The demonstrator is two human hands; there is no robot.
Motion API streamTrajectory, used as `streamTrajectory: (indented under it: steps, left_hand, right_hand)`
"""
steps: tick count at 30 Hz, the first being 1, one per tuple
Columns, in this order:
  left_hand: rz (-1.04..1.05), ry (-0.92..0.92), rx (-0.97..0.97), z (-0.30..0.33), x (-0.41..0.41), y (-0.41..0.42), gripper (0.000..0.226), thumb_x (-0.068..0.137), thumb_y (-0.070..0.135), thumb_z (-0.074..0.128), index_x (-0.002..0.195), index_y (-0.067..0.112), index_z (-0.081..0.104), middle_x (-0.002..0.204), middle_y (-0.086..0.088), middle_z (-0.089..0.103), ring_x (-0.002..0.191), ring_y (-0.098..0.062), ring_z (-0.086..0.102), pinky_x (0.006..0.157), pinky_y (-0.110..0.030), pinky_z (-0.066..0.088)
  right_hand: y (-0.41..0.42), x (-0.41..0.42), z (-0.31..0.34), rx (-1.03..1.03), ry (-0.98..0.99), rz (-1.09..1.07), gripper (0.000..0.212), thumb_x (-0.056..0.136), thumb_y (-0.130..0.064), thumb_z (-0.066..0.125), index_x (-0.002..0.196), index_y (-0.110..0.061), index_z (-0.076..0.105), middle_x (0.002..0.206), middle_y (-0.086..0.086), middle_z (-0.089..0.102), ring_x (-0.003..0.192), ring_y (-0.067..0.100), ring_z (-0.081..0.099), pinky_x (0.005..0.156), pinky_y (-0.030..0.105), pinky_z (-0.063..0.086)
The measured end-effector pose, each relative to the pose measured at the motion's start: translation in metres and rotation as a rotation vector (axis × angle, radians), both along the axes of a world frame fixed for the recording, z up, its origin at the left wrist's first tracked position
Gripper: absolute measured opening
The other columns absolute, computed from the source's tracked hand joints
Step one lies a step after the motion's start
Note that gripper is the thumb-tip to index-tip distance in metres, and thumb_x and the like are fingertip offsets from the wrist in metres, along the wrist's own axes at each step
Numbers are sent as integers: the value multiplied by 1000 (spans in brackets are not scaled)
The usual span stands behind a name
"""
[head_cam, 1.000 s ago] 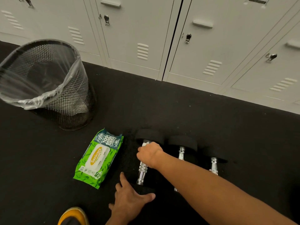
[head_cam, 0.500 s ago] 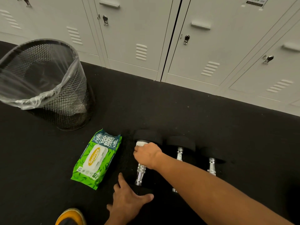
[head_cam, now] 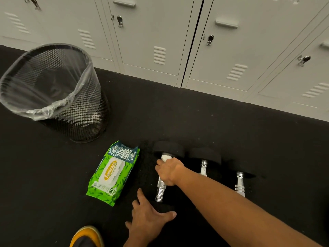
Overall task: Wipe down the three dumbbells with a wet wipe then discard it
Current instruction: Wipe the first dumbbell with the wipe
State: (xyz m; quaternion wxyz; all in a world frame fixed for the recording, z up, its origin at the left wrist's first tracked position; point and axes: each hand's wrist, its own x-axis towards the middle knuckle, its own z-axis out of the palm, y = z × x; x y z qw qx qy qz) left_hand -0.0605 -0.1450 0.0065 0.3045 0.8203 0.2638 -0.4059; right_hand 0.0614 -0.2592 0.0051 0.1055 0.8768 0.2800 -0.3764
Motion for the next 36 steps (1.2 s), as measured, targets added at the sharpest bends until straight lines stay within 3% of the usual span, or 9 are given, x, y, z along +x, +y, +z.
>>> streamTrajectory:
  steps: [13, 22, 31, 36]
  left_hand:
    - [-28, -2, -35, 1, -1, 2, 156, 37, 75, 78, 150, 26, -19, 157, -7, 12, 144, -29, 21, 111, -67, 17]
    - [-28, -2, -48, 1, -1, 2, 156, 37, 74, 78, 150, 26, -19, 158, -8, 9, 144, -29, 19, 111, -68, 17]
    - [-28, -20, -33, 1, -3, 1, 154, 40, 72, 80, 150, 26, -17, 158, -8, 11, 144, -29, 19, 111, -67, 18]
    - [-24, -15, -30, 0, -2, 1, 155, 38, 72, 80, 150, 25, -18, 158, -9, 11, 144, -29, 20, 111, -67, 18]
  right_hand:
    - [8, -6, -3, -71, -21, 72, 48, 95, -18, 59, 139, -7, 44, 141, 13, 40, 123, 33, 51, 95, 46, 46]
    - [2, -10, -7, -1, 0, 42, 47, 93, -15, 61, 136, -6, 46, 139, 13, 39, 119, 35, 53, 94, 47, 47]
    - [-3, -23, 0, 84, 28, 22, 47, 90, -7, 62, 134, -7, 45, 137, 11, 37, 112, 34, 56, 84, 41, 49]
    - [-2, -27, 3, 89, 40, 27, 51, 89, -7, 64, 136, -7, 43, 139, 11, 36, 115, 35, 55, 87, 44, 49]
